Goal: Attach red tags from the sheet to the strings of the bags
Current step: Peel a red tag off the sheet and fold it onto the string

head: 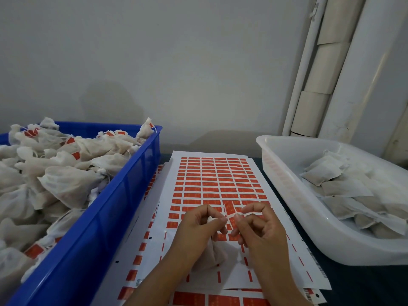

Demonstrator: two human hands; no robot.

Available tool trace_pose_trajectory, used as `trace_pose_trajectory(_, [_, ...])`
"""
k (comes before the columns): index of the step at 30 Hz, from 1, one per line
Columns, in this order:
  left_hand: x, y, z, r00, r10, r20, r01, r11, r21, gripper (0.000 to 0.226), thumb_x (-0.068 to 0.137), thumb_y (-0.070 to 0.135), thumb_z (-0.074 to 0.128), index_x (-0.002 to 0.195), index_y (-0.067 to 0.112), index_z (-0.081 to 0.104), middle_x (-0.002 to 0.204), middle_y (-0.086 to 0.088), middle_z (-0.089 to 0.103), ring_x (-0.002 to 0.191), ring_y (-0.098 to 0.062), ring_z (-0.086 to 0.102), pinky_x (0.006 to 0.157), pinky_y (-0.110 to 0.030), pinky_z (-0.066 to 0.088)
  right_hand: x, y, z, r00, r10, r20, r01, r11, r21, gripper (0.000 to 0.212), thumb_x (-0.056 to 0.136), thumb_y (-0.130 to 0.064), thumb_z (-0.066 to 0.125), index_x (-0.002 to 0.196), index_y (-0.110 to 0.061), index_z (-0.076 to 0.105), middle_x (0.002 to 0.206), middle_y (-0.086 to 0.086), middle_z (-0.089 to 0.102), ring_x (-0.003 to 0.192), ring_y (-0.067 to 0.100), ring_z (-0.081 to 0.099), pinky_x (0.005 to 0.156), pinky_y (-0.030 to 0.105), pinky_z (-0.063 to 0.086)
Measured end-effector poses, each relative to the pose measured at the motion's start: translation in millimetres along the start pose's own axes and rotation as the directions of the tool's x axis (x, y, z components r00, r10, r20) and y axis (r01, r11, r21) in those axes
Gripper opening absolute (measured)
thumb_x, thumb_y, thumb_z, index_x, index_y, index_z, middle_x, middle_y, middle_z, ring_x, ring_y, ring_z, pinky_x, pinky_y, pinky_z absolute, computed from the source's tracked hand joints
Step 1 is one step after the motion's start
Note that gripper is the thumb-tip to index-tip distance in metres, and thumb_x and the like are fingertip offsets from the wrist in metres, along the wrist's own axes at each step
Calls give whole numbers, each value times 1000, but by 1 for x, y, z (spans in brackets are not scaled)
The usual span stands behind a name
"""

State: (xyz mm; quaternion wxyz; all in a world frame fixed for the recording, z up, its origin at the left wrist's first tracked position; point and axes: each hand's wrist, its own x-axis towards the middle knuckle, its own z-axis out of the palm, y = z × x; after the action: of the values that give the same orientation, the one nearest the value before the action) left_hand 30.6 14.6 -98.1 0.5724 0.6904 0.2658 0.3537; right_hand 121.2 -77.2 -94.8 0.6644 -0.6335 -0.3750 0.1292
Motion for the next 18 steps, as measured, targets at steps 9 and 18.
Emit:
trace_pose_trajectory(9, [0,0,0,1000,-3,17,3,1000,-8,15,88,12,59,74,17,63,61,13,65,61,-1,62,57,-9,47,0,1,0,1000,-14,0,14,999,-32,8,84,-16,63,86,-18,56,63,0,69,58,10,65,54,12,49])
trace_pose_trajectory(18, [0,2,0,1000,7,27,-7,1000,9,16,88,10,58,74,17,63,60,14,64,62,0,62,58,-9,48,0,1,0,1000,-14,-4,13,998,-64,8,83,-17,63,85,-19,56,63,-6,68,58,8,65,55,10,49])
